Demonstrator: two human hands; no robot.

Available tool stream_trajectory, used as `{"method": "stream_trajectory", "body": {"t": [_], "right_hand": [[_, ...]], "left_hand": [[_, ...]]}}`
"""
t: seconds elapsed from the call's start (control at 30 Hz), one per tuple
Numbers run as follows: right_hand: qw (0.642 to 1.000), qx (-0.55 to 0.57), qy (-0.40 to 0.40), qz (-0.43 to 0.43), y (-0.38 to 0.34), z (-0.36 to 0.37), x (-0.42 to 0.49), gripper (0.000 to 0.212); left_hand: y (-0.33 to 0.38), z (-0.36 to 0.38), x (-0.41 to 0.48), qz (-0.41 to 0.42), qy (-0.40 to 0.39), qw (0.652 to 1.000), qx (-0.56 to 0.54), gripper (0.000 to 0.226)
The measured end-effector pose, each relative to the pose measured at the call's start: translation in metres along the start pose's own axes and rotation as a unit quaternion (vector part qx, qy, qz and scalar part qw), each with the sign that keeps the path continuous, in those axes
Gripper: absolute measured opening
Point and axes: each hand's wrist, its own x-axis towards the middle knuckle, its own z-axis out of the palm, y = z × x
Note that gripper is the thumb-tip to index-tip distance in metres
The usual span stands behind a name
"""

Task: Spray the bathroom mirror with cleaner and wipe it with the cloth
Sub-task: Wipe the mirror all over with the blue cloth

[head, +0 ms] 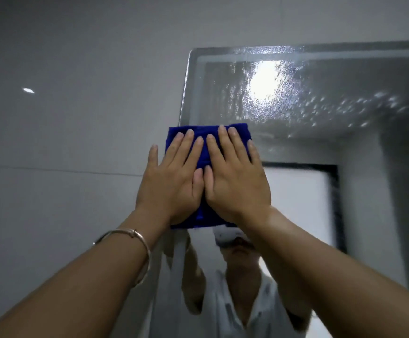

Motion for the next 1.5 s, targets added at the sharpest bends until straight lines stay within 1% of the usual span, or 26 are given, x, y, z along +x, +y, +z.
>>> {"method": "stream_trajectory", "body": {"t": [0.07,0.13,0.23,0.3,0.37,0.43,0.53,0.67,0.77,0.9,1.0,1.07,1.17,1.23,1.33,1.5], "right_hand": [[1.000,0.001,-0.012,-0.006,-0.001,-0.001,0.023,0.063],[1.000,0.003,-0.031,-0.002,0.003,-0.001,0.047,0.059],[0.999,0.014,-0.031,0.024,0.012,-0.004,0.076,0.057],[0.999,0.016,-0.025,0.031,0.016,-0.003,0.085,0.056],[0.999,0.021,-0.029,0.032,0.015,-0.004,0.083,0.056],[0.998,0.030,-0.030,0.038,0.013,-0.006,0.075,0.055],[0.998,0.036,-0.020,0.053,0.014,-0.008,0.051,0.054],[0.997,0.044,0.018,0.055,0.019,-0.007,0.004,0.060],[0.997,0.040,0.021,0.057,0.027,-0.008,-0.028,0.059],[0.998,0.029,0.023,0.045,0.041,-0.014,-0.064,0.057],[0.999,0.035,0.022,0.018,0.053,-0.018,-0.074,0.057],[0.999,0.033,0.018,0.008,0.061,-0.019,-0.067,0.058],[1.000,0.022,0.000,0.020,0.080,-0.025,-0.032,0.064],[0.999,0.010,-0.014,0.028,0.097,-0.031,0.001,0.068],[0.999,-0.008,-0.038,0.031,0.119,-0.040,0.037,0.065],[0.999,-0.016,-0.036,0.026,0.123,-0.040,0.042,0.059]], "left_hand": [[-0.013,-0.003,0.019,-0.016,0.000,1.000,0.005,0.063],[-0.022,-0.008,0.042,-0.010,0.005,1.000,0.018,0.065],[-0.029,-0.013,0.075,0.007,0.006,1.000,0.030,0.060],[-0.029,-0.011,0.085,0.004,0.012,1.000,0.014,0.058],[-0.025,-0.009,0.083,-0.010,0.022,1.000,-0.015,0.061],[-0.021,-0.007,0.077,-0.006,0.038,0.999,-0.027,0.063],[-0.009,-0.006,0.062,0.022,0.059,0.997,-0.042,0.063],[0.018,0.004,0.026,0.035,0.065,0.995,-0.061,0.058],[0.038,0.007,0.001,0.039,0.065,0.995,-0.070,0.056],[0.069,0.008,-0.024,0.041,0.052,0.994,-0.084,0.055],[0.081,0.006,-0.027,0.045,0.021,0.995,-0.087,0.057],[0.079,0.005,-0.017,0.064,0.003,0.995,-0.077,0.059],[0.077,-0.005,0.023,0.077,-0.011,0.996,-0.051,0.064],[0.079,-0.010,0.061,0.063,-0.013,0.997,-0.048,0.062],[0.090,-0.013,0.098,0.018,-0.008,0.998,-0.052,0.058],[0.096,-0.007,0.099,-0.010,0.019,0.997,-0.078,0.056]]}}
